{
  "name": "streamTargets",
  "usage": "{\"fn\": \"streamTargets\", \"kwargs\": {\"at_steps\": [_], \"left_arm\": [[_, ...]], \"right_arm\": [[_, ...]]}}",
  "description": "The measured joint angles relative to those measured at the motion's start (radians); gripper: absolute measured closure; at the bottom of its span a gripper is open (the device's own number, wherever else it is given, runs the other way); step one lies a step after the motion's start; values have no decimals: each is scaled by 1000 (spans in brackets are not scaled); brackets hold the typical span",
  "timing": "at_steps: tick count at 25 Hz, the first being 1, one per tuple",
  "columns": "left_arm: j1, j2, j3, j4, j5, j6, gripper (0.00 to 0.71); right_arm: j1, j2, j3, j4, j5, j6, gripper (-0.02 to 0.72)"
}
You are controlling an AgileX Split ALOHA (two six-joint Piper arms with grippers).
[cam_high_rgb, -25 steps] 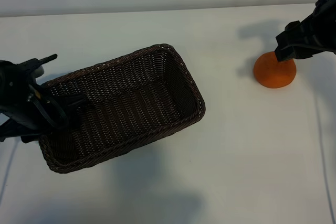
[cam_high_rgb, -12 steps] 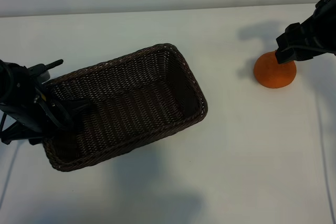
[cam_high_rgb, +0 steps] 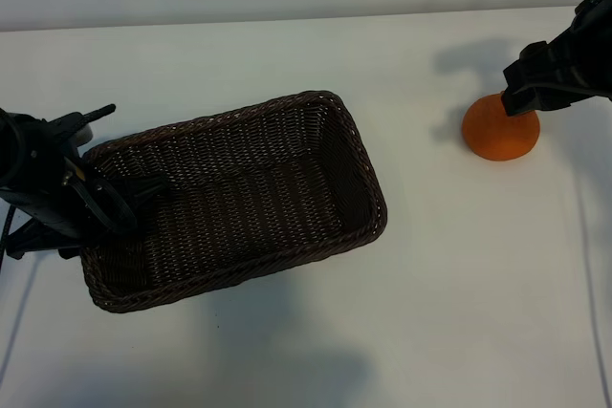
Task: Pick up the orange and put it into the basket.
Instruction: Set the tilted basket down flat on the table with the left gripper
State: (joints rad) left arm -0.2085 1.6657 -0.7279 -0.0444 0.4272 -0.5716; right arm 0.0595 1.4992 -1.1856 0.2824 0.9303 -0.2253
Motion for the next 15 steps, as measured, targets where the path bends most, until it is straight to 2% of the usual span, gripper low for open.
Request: {"fn": "streamTargets", "kwargs": {"at_steps": [7,10,11,15], "left_arm": [[8,-48,0,-204,-8,199,293],[37,-94,0,-271,-5,275,304],[48,-107,0,-291,1,302,386],[101,-165,0,-366,23,427,380]], "right_arm": [[0,0,0,0,0,0,109],[0,0,0,0,1,0,109],[0,0,0,0,1,0,109],[0,0,0,0,1,0,109]]}}
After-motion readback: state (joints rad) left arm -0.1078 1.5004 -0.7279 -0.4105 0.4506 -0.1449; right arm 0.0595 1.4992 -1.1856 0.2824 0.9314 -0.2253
